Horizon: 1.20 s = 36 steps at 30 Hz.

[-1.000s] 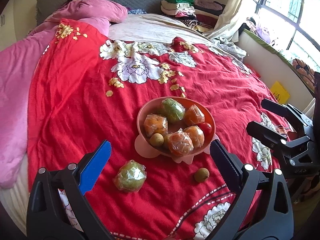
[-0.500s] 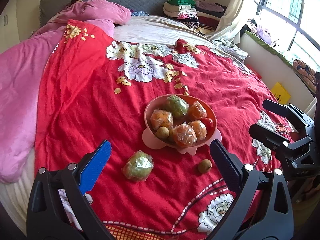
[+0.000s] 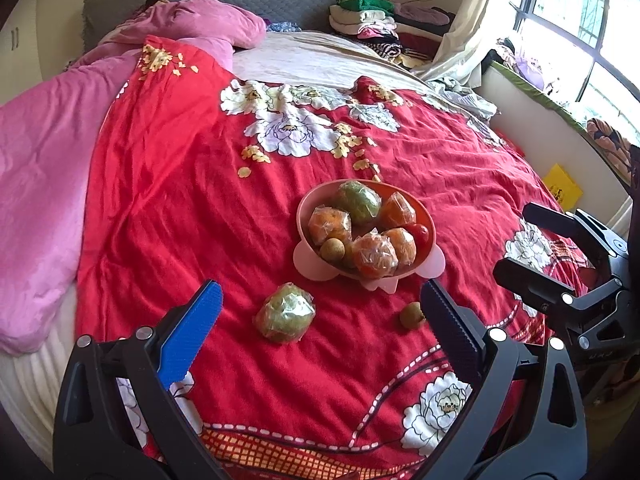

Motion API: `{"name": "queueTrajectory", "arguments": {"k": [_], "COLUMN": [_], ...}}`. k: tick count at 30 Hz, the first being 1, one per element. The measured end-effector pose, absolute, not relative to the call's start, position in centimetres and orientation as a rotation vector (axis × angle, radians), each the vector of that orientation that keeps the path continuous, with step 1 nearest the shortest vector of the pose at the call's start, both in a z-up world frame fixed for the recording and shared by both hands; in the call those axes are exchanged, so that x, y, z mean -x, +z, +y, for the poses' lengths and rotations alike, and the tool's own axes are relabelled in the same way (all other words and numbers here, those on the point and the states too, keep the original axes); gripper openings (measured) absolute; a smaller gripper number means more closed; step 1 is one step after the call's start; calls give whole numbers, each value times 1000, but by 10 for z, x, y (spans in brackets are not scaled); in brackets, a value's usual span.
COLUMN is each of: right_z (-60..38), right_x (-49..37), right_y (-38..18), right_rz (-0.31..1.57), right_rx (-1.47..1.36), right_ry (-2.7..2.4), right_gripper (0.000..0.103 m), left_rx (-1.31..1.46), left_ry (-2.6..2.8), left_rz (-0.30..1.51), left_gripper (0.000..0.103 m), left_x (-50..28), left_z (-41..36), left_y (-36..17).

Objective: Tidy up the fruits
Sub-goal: 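Withdraw both open tools from the bowl back toward the loose fruit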

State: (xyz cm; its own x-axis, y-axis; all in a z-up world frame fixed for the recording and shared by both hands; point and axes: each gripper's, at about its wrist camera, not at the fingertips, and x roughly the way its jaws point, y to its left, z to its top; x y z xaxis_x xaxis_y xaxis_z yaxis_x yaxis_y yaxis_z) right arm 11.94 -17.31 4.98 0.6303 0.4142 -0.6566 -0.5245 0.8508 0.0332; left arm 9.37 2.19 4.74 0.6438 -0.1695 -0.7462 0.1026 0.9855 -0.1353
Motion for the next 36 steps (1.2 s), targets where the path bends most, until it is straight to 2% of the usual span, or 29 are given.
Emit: {"name": "queueTrajectory", "arguments": {"k": [36], "right_z": [-159], "right_x": [-107], "right_y": [13], "right_rz": [797], "right_rx": [178], "right_ry": [563], "right_gripper": [98], "left_rx": [93], "left_ry": [-125], "left_rz": [939], "left_gripper": [93], "left_x": [-76], "left_z": [39], "left_y": [13]}}
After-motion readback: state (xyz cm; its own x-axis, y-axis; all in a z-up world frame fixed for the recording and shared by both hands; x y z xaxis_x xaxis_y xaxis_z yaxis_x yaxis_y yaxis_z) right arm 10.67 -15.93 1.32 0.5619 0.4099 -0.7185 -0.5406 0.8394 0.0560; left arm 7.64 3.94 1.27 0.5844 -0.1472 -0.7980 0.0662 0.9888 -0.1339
